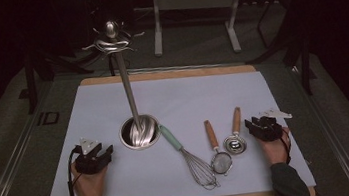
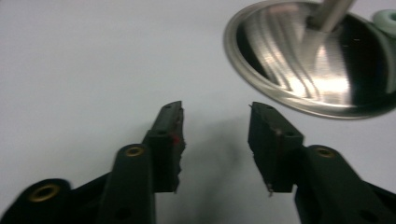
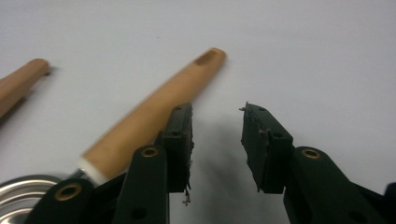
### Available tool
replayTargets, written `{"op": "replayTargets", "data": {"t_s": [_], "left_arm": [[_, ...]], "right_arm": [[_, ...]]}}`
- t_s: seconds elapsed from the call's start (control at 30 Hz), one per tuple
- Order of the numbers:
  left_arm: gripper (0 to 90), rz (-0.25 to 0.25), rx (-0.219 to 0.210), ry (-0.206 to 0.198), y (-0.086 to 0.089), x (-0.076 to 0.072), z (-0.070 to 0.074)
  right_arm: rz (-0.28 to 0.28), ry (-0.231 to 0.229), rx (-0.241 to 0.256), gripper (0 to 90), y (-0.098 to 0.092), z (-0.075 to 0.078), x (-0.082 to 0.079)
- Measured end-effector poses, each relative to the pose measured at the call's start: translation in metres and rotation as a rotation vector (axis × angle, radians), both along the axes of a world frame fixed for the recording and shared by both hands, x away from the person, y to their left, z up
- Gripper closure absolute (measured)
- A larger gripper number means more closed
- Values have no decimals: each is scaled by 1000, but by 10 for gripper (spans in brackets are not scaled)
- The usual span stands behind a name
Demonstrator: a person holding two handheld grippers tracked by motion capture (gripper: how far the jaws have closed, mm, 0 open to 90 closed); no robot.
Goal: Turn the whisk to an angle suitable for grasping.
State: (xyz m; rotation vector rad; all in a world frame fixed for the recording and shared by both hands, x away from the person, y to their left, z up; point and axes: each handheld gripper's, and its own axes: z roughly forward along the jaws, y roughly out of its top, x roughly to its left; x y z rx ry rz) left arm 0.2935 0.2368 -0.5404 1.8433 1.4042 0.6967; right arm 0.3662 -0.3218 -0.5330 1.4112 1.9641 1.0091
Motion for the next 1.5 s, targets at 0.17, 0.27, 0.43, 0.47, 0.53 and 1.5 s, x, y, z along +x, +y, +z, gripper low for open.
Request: {"op": "replayTargets", "data": {"t_s": [0.17, 0.27, 0.43, 0.47, 0.53, 1.5], "left_arm": [[634, -15, 60, -24, -5, -1, 0], [709, -41, 35, -19, -3, -1, 0], [745, -43, 0, -9, 0, -1, 0], [743, -44, 7, -9, 0, -1, 0], [734, -43, 24, -14, -2, -1, 0], [704, -52, 79, -59, -7, -6, 0]], "right_arm": [[41, -4, -20, 629, 7, 1, -2], [57, -10, -29, 635, 10, 3, -3], [71, 26, -29, 648, 13, 11, -4], [76, 31, -36, 653, 13, 12, -4], [85, 34, -42, 659, 16, 15, -5], [330, 105, -87, 669, 61, 47, -13]]}}
